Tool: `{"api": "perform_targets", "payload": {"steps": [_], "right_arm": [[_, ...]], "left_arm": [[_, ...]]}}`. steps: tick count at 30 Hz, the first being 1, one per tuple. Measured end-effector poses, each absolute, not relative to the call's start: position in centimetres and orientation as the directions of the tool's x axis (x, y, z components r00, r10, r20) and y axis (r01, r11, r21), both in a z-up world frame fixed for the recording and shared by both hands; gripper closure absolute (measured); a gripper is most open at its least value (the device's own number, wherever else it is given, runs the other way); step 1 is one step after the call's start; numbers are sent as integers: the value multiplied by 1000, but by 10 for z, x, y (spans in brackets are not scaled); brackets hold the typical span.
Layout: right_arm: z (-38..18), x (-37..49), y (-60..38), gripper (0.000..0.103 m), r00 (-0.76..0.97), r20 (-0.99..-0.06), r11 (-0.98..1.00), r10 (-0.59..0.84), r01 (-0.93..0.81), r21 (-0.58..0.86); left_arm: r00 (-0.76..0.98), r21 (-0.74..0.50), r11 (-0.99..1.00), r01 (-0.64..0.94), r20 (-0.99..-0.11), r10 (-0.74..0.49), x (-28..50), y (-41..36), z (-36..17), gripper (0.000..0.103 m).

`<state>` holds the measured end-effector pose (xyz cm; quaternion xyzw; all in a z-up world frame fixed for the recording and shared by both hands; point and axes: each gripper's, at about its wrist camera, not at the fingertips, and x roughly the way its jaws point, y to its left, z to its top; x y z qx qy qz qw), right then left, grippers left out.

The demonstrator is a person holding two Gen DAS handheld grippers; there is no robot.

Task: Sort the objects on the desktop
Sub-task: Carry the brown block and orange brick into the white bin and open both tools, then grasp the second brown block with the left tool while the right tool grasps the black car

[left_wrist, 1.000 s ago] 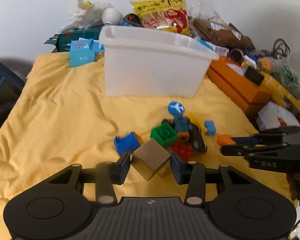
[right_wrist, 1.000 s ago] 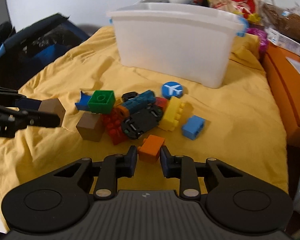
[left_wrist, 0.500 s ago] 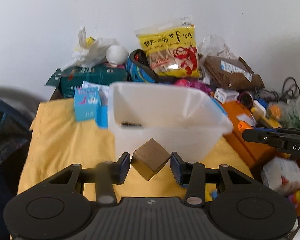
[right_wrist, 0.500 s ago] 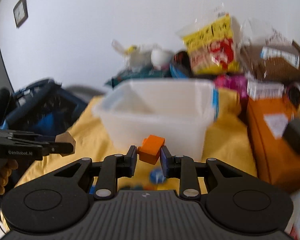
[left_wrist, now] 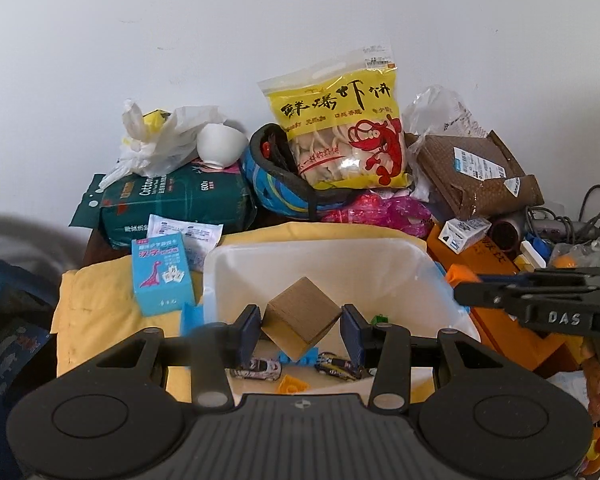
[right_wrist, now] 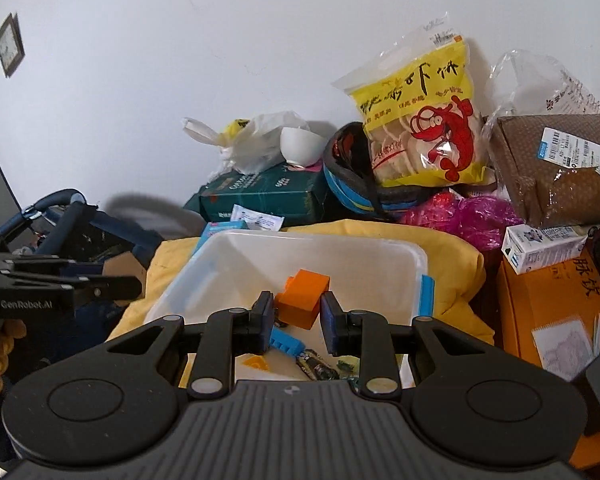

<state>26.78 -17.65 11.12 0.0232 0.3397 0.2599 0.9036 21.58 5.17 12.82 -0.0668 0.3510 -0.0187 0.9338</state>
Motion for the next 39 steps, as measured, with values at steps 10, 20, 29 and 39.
{"api": "perform_targets", "payload": {"steps": [10,20,29,39], "right_arm": [[104,284,-170,54,635,-621,878,460,-430,210],[65,201,-189,54,623,-615,856,483,-485,181],[-36,134,-172,55,468,-758,852,455,-476,217],[-59,148,-163,55,449,-780,878,437,-401,261]], "left_arm": [[771,-116,993,-36,-635,-47,224,48,120,42],[761,-94,995,37,-642,-89,109,25,51,42],[635,-113,987,117,-755,-162,54,-18,-42,42],[628,-103,989,104,-764,-146,74,-21,-65,60]]}}
